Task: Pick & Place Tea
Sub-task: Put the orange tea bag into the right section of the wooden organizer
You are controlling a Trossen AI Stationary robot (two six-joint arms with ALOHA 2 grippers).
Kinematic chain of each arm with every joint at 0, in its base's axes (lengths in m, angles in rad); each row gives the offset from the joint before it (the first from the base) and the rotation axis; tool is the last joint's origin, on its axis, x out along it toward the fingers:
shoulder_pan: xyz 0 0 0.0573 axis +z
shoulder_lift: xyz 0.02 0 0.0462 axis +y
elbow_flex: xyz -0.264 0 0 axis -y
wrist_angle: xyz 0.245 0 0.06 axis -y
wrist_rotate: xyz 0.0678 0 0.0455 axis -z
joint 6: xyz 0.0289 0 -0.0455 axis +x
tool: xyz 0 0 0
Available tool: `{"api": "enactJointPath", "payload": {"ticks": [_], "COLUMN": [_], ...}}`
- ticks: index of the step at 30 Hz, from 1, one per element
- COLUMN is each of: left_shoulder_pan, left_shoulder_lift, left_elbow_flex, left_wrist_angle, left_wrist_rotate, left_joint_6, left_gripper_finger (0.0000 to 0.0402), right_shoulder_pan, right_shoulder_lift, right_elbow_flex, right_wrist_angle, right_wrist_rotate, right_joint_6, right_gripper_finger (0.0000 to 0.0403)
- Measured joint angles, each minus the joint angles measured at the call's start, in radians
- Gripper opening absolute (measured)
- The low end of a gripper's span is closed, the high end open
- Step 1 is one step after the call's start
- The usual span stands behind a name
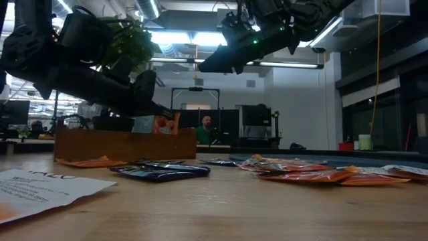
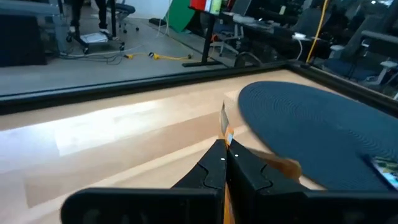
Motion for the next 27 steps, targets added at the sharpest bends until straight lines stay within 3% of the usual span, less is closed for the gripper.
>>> {"api": "enactJointPath", "payload": {"ticks": [16, 27], "left_shoulder_pan": [0.000, 0.000], "left_shoulder_lift": [0.000, 0.000], "left_elbow_flex": [0.000, 0.000], "left_wrist_angle": [-0.037, -0.045], "left_wrist_rotate": [0.003, 0.027], "left_joint_6": [-0.028, -0.051], "left_gripper_finger": [0.0008, 0.0069], "right_shoulder_pan": [0.000, 0.000], "right_shoulder_lift": [0.000, 0.000], "right_elbow_flex": [0.000, 0.000], "right_wrist_angle": [0.000, 0.000], "right_wrist_rotate": [0.000, 0.000], "right_joint_6": [-0.018, -0.018], "right_gripper_finger": [0.0087, 0.0087]}}
